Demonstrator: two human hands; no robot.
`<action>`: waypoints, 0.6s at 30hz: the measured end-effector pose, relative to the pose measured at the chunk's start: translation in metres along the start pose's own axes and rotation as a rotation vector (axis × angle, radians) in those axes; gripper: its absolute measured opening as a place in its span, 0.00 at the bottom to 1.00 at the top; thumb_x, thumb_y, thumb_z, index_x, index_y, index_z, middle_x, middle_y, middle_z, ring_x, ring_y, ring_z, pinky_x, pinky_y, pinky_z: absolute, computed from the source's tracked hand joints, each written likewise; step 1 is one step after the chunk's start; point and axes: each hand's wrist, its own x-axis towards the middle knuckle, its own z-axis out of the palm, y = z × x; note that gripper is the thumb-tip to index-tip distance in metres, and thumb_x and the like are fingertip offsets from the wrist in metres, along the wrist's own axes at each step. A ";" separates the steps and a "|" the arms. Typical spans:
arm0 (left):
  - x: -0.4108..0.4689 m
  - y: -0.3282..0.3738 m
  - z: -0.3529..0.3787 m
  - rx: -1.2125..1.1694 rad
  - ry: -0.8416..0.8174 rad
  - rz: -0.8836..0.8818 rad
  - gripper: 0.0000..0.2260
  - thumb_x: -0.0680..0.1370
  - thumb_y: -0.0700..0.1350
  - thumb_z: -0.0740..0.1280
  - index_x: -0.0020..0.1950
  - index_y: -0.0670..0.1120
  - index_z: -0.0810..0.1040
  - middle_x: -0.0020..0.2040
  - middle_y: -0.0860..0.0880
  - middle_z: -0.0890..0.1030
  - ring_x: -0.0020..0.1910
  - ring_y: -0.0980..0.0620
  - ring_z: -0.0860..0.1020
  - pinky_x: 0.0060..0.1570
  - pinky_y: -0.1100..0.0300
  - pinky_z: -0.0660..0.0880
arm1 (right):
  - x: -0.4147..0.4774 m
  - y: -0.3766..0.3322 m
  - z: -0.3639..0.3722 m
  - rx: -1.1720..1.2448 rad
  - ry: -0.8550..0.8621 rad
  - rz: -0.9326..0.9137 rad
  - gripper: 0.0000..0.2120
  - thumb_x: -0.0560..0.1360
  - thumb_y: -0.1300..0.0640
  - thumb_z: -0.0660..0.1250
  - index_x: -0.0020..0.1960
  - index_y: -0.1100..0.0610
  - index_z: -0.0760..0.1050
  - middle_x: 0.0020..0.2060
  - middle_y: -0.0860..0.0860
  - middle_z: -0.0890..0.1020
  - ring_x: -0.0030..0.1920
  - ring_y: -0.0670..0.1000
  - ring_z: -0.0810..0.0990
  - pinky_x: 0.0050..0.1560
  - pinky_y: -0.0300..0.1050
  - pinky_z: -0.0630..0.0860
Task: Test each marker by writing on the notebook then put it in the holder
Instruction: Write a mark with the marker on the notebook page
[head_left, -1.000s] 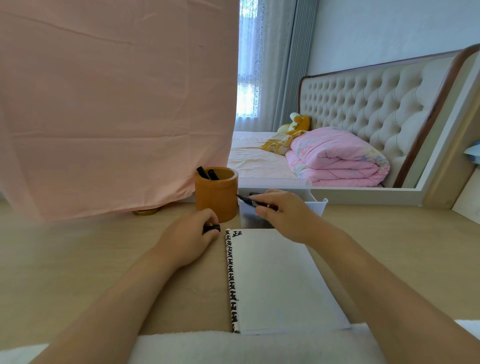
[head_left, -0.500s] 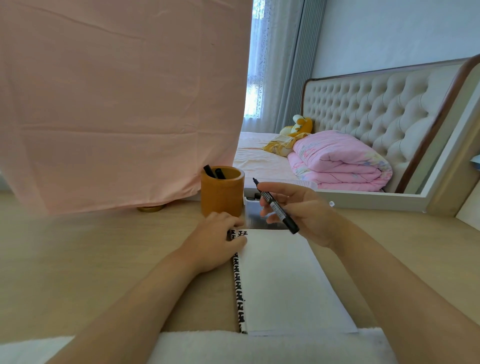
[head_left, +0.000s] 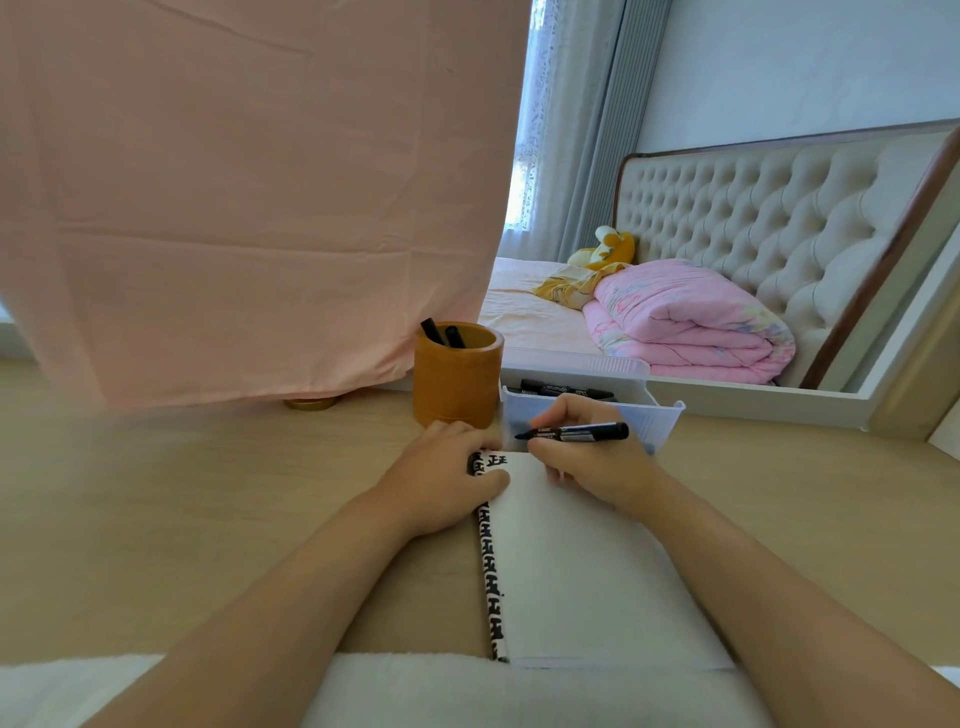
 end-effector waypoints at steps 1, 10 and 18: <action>0.000 0.000 0.000 -0.005 0.000 0.000 0.19 0.77 0.58 0.64 0.68 0.58 0.73 0.64 0.57 0.73 0.65 0.56 0.66 0.65 0.53 0.67 | 0.001 0.001 0.002 -0.024 0.026 0.012 0.05 0.74 0.64 0.71 0.41 0.57 0.77 0.26 0.53 0.81 0.25 0.50 0.76 0.29 0.42 0.72; 0.000 0.001 -0.001 0.016 -0.003 -0.007 0.19 0.77 0.59 0.65 0.67 0.60 0.73 0.63 0.56 0.73 0.64 0.56 0.66 0.63 0.54 0.68 | 0.003 0.006 0.012 -0.115 0.025 0.012 0.11 0.73 0.61 0.72 0.35 0.54 0.74 0.27 0.51 0.79 0.26 0.49 0.75 0.30 0.44 0.74; -0.001 0.004 -0.002 0.027 -0.018 -0.024 0.19 0.77 0.59 0.65 0.67 0.60 0.73 0.65 0.56 0.73 0.64 0.57 0.66 0.62 0.55 0.68 | 0.006 0.010 0.012 -0.146 0.024 0.007 0.11 0.73 0.59 0.73 0.36 0.53 0.74 0.30 0.50 0.81 0.28 0.45 0.75 0.31 0.40 0.72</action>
